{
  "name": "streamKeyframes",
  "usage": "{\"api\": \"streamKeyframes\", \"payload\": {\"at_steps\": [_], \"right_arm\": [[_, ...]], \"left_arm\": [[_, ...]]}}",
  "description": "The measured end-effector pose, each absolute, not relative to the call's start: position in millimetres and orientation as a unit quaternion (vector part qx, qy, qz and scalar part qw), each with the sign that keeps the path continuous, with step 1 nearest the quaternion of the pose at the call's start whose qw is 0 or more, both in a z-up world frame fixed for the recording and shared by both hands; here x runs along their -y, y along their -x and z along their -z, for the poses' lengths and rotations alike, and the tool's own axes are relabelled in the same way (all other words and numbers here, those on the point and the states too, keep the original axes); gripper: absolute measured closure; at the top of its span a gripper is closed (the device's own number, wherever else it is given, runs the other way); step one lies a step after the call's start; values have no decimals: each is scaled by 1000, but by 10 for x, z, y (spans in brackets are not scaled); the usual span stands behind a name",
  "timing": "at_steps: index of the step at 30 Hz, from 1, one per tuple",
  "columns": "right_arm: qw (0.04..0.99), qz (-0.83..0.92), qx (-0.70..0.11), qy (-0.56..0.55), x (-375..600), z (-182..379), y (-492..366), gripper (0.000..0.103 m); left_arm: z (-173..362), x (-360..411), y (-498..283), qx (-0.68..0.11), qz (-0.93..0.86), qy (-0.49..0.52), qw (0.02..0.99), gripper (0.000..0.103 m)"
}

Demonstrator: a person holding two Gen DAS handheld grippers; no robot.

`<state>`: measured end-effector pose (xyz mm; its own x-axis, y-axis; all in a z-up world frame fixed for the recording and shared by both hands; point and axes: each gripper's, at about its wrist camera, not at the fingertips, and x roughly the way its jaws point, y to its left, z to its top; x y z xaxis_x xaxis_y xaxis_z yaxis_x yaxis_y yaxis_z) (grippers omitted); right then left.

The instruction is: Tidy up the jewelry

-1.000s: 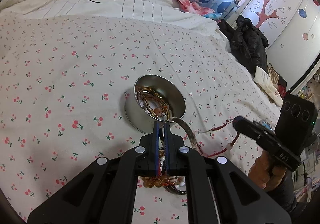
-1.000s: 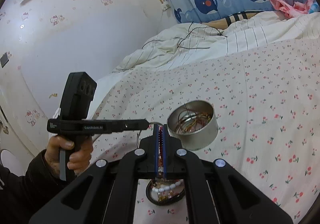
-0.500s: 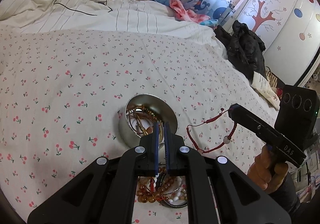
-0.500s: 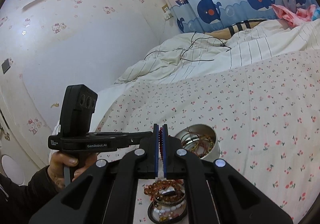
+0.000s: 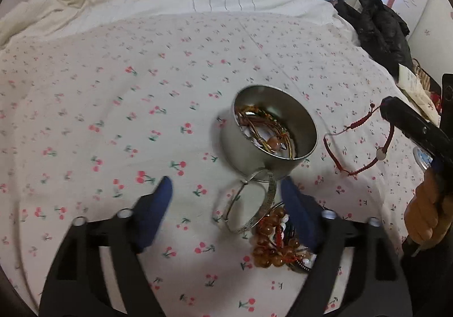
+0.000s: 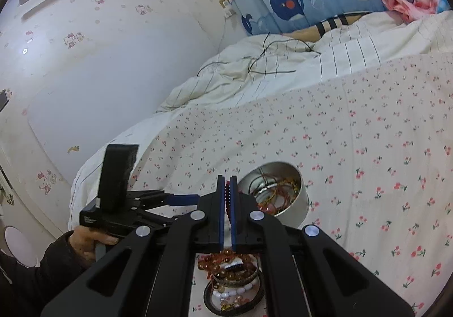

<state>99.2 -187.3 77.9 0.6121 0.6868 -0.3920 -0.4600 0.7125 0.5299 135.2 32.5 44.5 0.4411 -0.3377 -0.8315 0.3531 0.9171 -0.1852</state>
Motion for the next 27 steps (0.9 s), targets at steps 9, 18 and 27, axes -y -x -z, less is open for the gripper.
{"api": "streamKeyframes", "payload": {"at_steps": [9, 18, 27], "right_arm": [[877, -331, -287, -195, 1864, -816, -994, 99], [880, -333, -260, -215, 1891, -1012, -1104, 99], [875, -319, -271, -243, 1865, -927, -1406, 99]], "left_arm": [[-486, -183, -1237, -493, 239, -43, 835, 100], [-1005, -160, -1296, -427, 290, 34, 856, 99], [-566, 3, -1865, -472, 308, 117, 818, 99]]}}
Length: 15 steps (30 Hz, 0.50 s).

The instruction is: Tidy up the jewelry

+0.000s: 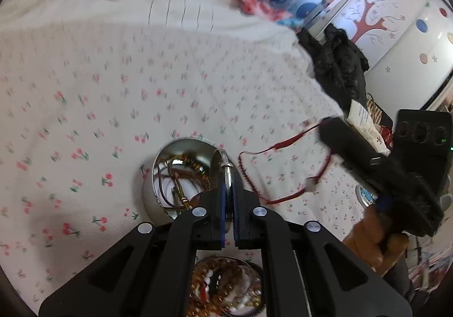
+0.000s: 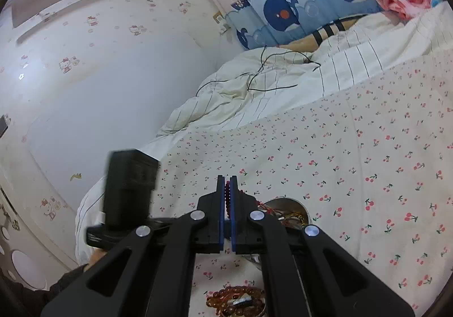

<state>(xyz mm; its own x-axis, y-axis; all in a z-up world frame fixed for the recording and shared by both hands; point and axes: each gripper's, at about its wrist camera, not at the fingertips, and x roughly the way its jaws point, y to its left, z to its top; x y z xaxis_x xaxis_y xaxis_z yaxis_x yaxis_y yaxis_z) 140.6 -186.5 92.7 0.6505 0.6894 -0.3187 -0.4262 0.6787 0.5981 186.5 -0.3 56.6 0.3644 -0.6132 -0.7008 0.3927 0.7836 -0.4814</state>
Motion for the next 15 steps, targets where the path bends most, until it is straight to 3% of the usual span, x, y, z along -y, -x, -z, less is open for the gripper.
{"api": "streamKeyframes", "payload": {"at_steps": [4, 10, 15], "right_arm": [[868, -317, -287, -252, 1825, -814, -1539, 99], [846, -320, -324, -277, 1714, -573, -1728, 99], [862, -269, -372, -213, 1541, -389, -1790, 99]], "left_arm": [[-395, 106, -1935, -500, 249, 66, 827, 94], [-638, 119, -1747, -485, 209, 3, 849, 46], [-794, -88, -1690, -473, 216, 37, 853, 34]]}}
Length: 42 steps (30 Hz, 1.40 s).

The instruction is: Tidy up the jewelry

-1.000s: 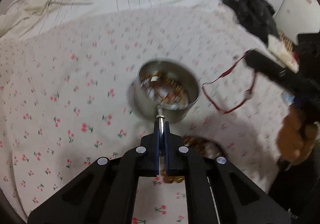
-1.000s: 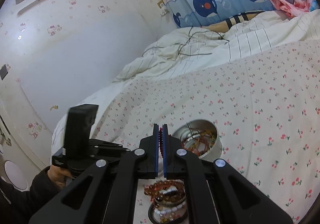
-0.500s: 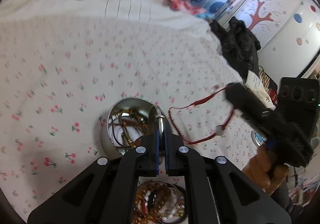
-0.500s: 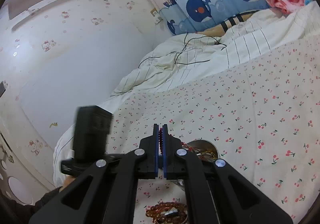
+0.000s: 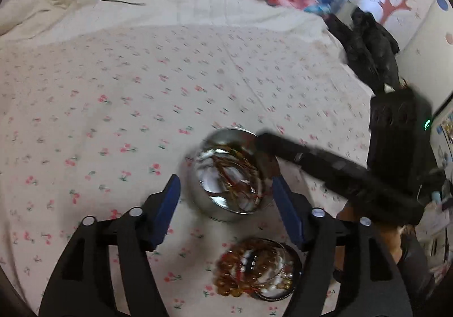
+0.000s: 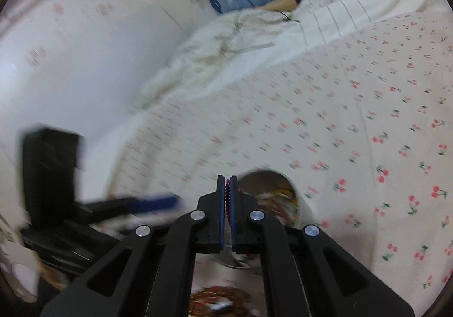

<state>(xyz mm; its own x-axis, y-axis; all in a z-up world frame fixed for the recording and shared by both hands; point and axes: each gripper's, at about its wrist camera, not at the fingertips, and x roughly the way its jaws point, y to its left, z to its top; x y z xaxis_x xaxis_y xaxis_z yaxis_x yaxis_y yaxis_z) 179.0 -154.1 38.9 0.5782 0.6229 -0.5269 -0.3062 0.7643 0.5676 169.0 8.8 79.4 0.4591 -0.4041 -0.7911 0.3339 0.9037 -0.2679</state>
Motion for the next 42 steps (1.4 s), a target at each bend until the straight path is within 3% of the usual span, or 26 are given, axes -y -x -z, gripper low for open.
{"api": "streamKeyframes", "payload": {"at_steps": [2, 5, 6, 7, 9, 16, 23, 32, 42], "right_arm": [[873, -244, -386, -170, 1461, -341, -1790, 99], [884, -219, -400, -99, 1295, -258, -1780, 99], [887, -213, -404, -70, 1220, -243, -1764, 89], [889, -214, -401, -59, 1193, -241, -1730, 64], [902, -206, -376, -49, 1198, -327, -1625, 48], [936, -163, -310, -26, 1481, -701, -1001, 39], [920, -133, -367, -26, 1751, -285, -299, 39], [918, -142, -369, -1, 1592, -155, -305, 39], [892, -203, -383, -127, 1807, -127, -409, 53]], "left_arm": [[-815, -148, -1673, -459, 190, 24, 867, 23], [-803, -231, -1647, -453, 174, 26, 874, 17], [-790, -238, -1640, -453, 168, 24, 875, 16], [-781, -240, -1634, -452, 161, 17, 877, 14], [-775, -250, -1579, -449, 147, -2, 881, 13], [-648, -353, -1184, -441, 116, -21, 890, 10], [-539, -366, -761, -427, 92, -40, 899, 8], [-396, -369, -811, -454, 132, 8, 881, 8], [-246, -581, -938, -498, 168, 139, 839, 8]]}}
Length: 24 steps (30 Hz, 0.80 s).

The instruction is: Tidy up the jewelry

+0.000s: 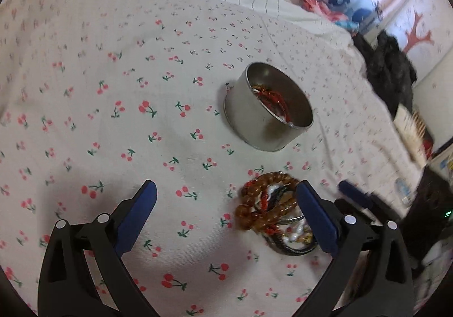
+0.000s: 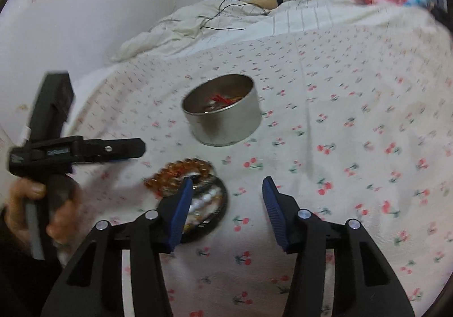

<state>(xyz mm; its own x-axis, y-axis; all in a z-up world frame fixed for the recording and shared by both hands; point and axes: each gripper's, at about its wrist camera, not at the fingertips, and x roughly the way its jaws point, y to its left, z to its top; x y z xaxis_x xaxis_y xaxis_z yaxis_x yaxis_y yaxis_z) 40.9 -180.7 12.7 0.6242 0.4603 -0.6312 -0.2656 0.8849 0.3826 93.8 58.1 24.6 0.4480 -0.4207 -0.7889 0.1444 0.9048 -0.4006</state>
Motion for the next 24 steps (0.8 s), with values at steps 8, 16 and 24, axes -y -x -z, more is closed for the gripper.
{"api": "streamKeyframes", "payload": {"at_steps": [8, 16, 24], "right_arm": [[876, -247, -391, -138, 1626, -140, -544, 53], [863, -259, -419, -111, 1408, -68, -689, 55], [863, -219, -425, -164, 1701, -9, -696, 55]], "left_arm": [[-257, -486, -919, -487, 147, 102, 855, 8], [-253, -518, -978, -490, 159, 115, 849, 8], [-73, -186, -1021, -526, 229, 85, 815, 57]]}}
